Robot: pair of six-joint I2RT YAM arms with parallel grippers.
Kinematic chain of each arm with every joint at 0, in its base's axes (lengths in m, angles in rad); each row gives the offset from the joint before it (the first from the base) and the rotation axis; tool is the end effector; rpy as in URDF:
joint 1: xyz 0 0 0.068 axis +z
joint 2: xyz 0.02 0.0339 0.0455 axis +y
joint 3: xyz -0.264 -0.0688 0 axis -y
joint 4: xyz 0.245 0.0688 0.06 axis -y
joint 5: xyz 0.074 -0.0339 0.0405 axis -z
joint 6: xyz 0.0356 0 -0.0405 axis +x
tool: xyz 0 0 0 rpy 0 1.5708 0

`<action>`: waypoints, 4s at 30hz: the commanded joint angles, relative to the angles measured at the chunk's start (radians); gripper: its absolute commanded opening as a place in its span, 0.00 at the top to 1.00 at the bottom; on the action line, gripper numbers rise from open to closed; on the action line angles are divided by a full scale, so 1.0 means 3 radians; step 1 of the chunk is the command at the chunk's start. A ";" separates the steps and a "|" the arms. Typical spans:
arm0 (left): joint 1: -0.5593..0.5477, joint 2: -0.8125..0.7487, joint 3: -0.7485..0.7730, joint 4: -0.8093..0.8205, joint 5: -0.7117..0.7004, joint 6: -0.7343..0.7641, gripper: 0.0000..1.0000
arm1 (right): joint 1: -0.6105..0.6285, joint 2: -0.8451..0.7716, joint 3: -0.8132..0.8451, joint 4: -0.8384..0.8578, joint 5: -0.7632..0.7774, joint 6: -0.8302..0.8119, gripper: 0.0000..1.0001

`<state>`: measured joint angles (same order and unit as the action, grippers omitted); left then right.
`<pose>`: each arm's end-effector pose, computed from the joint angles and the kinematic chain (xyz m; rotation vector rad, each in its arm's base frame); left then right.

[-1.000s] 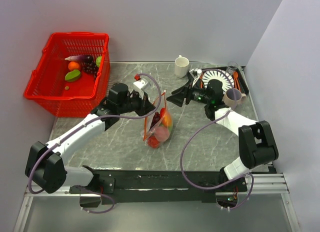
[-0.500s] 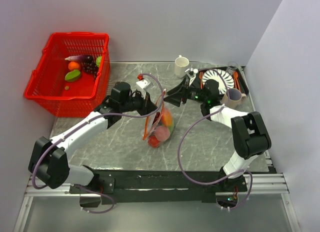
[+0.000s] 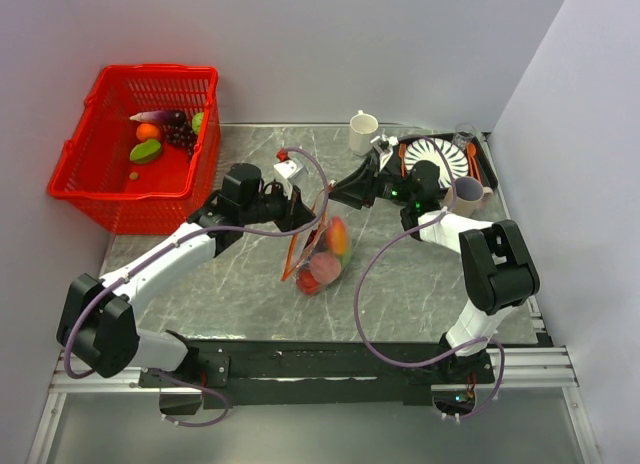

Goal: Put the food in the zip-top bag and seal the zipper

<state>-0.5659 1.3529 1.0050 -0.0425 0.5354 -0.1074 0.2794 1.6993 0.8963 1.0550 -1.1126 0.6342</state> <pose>0.2523 -0.1818 0.3043 0.8105 1.8600 -0.9582 0.3315 0.1283 0.2631 -0.7853 1.4420 1.4436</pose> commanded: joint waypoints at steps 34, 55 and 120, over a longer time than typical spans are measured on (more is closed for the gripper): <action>0.0000 -0.0890 0.0510 -0.0344 0.0152 0.0833 0.44 | 0.0807 -0.1573 0.0448 -0.3342 0.1244 -0.1224 1.00; -0.0240 -0.0695 0.0516 -0.0441 0.0701 0.1084 0.54 | 0.1058 -0.1824 0.0581 -0.3767 0.1525 -0.1403 1.00; -0.0333 -0.0915 0.0955 -0.0819 0.0583 0.0624 0.99 | 0.1088 -0.2489 0.0075 -0.3307 0.1321 -0.1741 0.37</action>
<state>-0.6621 1.1370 1.2205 -0.3126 0.6682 0.1066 0.5980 0.9649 0.9157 -0.0055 -0.6601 0.1356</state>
